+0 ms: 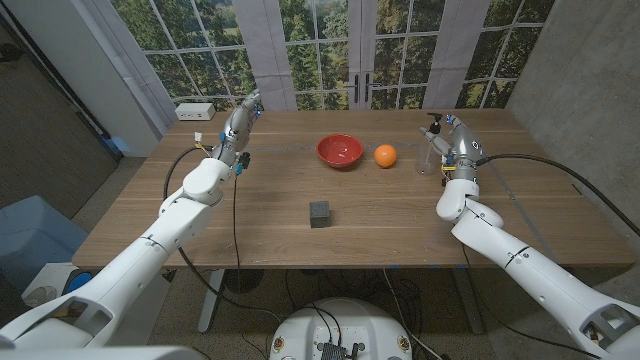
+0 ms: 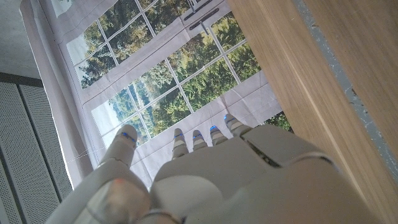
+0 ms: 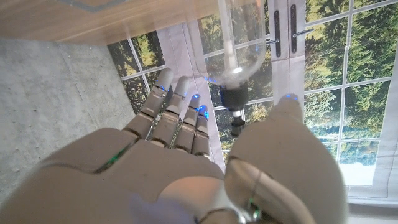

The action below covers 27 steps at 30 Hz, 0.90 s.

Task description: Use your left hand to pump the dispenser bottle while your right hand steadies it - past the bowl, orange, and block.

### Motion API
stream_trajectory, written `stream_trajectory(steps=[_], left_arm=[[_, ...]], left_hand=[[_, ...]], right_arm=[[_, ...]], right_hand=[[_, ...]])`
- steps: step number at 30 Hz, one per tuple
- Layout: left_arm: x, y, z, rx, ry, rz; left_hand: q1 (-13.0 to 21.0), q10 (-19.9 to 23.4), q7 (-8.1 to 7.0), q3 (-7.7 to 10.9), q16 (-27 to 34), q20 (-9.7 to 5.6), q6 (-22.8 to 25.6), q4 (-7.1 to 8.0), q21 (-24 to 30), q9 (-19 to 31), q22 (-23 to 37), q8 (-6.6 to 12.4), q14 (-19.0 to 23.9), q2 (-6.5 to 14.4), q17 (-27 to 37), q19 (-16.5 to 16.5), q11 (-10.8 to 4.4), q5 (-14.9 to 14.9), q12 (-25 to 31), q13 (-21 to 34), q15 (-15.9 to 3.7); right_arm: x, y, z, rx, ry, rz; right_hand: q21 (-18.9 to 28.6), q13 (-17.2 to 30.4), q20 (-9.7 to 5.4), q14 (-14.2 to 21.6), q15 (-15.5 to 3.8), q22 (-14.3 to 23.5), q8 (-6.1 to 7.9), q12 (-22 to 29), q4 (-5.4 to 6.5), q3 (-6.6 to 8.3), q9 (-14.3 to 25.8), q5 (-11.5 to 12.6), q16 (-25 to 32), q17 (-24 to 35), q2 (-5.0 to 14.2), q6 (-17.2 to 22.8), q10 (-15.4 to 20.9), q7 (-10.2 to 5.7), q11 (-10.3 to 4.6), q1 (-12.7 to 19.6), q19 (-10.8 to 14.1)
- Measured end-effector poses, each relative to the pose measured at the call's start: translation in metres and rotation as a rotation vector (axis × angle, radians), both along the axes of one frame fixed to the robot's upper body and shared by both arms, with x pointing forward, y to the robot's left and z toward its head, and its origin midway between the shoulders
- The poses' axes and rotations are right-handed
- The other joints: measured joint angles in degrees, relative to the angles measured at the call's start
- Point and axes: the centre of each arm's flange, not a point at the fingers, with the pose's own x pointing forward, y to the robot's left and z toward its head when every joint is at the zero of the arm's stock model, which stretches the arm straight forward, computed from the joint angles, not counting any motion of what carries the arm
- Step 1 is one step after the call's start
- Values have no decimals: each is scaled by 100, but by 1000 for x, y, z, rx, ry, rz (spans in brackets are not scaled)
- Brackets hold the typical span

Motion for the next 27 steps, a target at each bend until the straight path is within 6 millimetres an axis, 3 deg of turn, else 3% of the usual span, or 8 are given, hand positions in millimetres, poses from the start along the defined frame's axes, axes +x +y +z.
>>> stream_trajectory(steps=[6,10,14,15,16,22,27], left_arm=[[-2,1,0,1,-3,-1],[-4,1,-1,1,-6,0],[-5,2,-2,1,-6,0],[-5,2,-2,1,-6,0],[-6,3,-2,-2,-9,-1],[-8,4,-3,-5,-9,-2],[-9,5,-4,-8,-9,-3]], left_hand=[[0,0,0,0,0,0,0,0,0,0,0,0,0,0,0,0,0,0,0,0,0],[0,0,0,0,0,0,0,0,0,0,0,0,0,0,0,0,0,0,0,0,0],[0,0,0,0,0,0,0,0,0,-1,0,0,0,0,0,0,0,0,0,0,0],[0,0,0,0,0,0,0,0,0,0,0,0,0,0,0,0,0,0,0,0,0],[0,0,0,0,0,0,0,0,0,-1,0,0,0,0,0,0,0,0,0,0,0],[0,0,32,-25,0,9,-32,-25,0,-1,0,0,0,0,0,34,0,0,0,0,0],[0,0,43,-25,0,9,-44,-25,0,-1,0,0,0,0,0,75,0,0,0,0,0]], right_arm=[[-3,-6,1,49,15,96],[-5,-10,2,85,25,170],[-3,1,3,121,35,284],[-3,2,3,123,33,293],[-8,-14,2,147,22,304],[-10,-19,2,211,0,443],[-10,-22,-1,279,-22,564]], right_hand=[[-393,-120,304,-686,31,-28,0,0,216,-264,-5,133,0,-259,-75,-351,-554,34,97,-453,-308],[-598,-196,392,-969,94,-27,0,0,263,-358,-16,180,0,-383,-106,-456,-770,-72,123,-559,-518],[-729,-236,440,-1080,161,-27,9,0,309,-404,-16,202,0,-456,-113,-476,-788,-91,141,-672,-645],[-752,-244,440,-1089,152,-27,27,10,309,-404,-16,202,0,-472,-114,-473,-788,-94,141,-673,-644],[-773,-259,419,-1089,152,-27,29,25,327,-422,-16,222,0,-482,-169,-450,-788,-117,141,-730,-666],[-934,-331,367,-1174,191,-27,130,49,399,-495,-43,250,26,-571,1,-233,-767,-269,162,-907,-779],[-1067,-412,242,-1264,181,-27,151,49,452,-547,-70,285,26,-669,-30,-73,-743,-346,185,-1039,-904]])
